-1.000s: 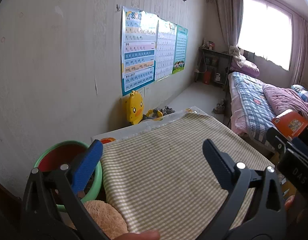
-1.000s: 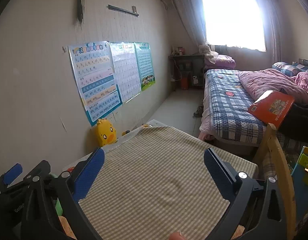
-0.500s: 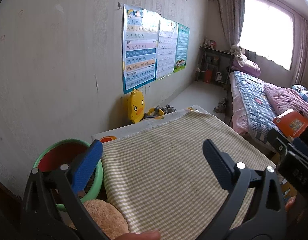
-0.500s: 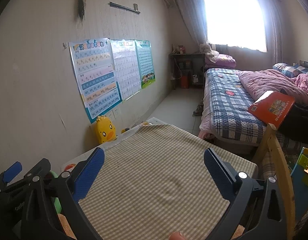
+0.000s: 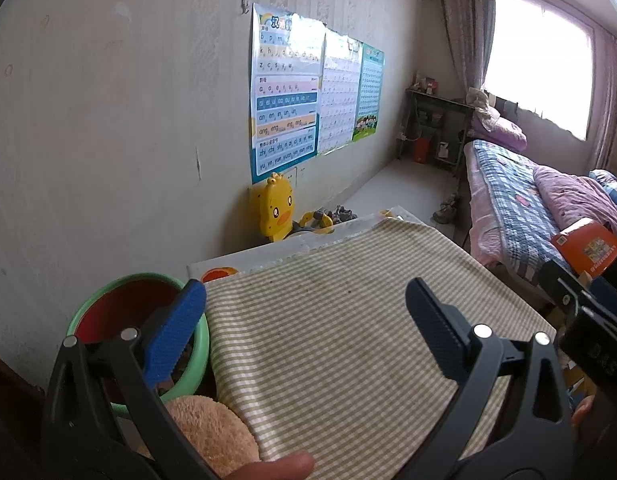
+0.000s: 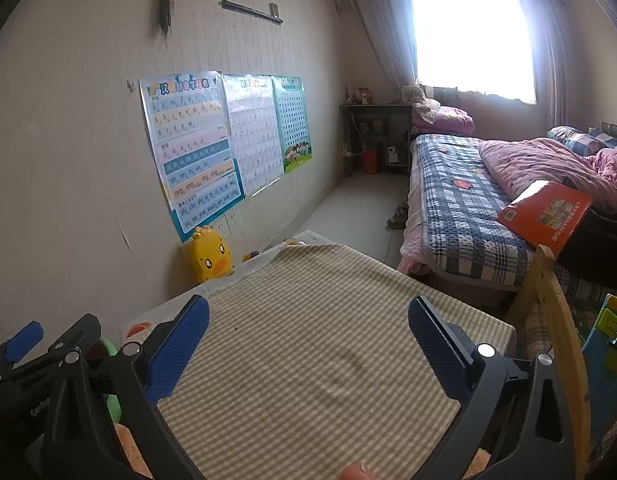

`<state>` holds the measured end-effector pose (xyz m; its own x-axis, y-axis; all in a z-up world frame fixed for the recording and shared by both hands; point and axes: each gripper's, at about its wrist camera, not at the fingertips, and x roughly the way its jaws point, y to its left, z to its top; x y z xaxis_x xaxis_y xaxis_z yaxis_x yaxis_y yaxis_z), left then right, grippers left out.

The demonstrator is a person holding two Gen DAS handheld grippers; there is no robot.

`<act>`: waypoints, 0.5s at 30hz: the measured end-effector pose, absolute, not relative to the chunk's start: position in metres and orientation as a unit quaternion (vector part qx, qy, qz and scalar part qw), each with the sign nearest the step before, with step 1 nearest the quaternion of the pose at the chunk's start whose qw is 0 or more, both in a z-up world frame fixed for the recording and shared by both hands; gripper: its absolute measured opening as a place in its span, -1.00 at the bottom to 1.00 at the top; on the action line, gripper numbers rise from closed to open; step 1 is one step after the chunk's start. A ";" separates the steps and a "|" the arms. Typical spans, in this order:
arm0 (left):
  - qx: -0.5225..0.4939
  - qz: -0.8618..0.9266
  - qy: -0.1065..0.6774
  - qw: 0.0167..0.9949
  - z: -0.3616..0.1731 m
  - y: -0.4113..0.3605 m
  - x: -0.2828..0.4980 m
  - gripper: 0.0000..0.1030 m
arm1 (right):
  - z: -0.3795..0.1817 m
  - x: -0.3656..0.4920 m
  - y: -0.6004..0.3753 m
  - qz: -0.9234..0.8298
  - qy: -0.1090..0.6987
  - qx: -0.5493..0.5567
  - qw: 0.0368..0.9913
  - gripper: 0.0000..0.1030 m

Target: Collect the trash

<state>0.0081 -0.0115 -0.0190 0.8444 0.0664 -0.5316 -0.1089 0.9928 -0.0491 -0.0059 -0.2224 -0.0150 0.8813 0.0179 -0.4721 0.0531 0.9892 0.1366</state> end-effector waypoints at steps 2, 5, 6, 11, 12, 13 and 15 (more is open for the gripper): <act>-0.039 0.046 0.276 0.959 -0.019 -0.011 0.009 0.90 | -0.016 -0.006 -0.223 -0.009 0.244 0.073 0.967 0.86; -0.036 0.045 0.277 0.959 -0.020 -0.012 0.009 0.90 | -0.017 -0.005 -0.224 -0.008 0.247 0.072 0.966 0.86; -0.036 0.044 0.277 0.959 -0.020 -0.012 0.009 0.90 | -0.018 -0.005 -0.225 -0.008 0.249 0.072 0.966 0.86; -0.033 0.041 0.279 0.959 -0.023 -0.014 0.009 0.90 | -0.020 -0.003 -0.225 -0.006 0.254 0.070 0.964 0.86; -0.032 0.041 0.280 0.959 -0.023 -0.014 0.010 0.90 | -0.021 -0.003 -0.225 -0.006 0.255 0.070 0.964 0.86; -0.032 0.041 0.281 0.958 -0.023 -0.013 0.010 0.90 | -0.022 -0.003 -0.226 -0.006 0.257 0.070 0.964 0.86; -0.033 0.041 0.281 0.958 -0.023 -0.013 0.010 0.90 | -0.023 -0.002 -0.226 -0.006 0.259 0.070 0.963 0.86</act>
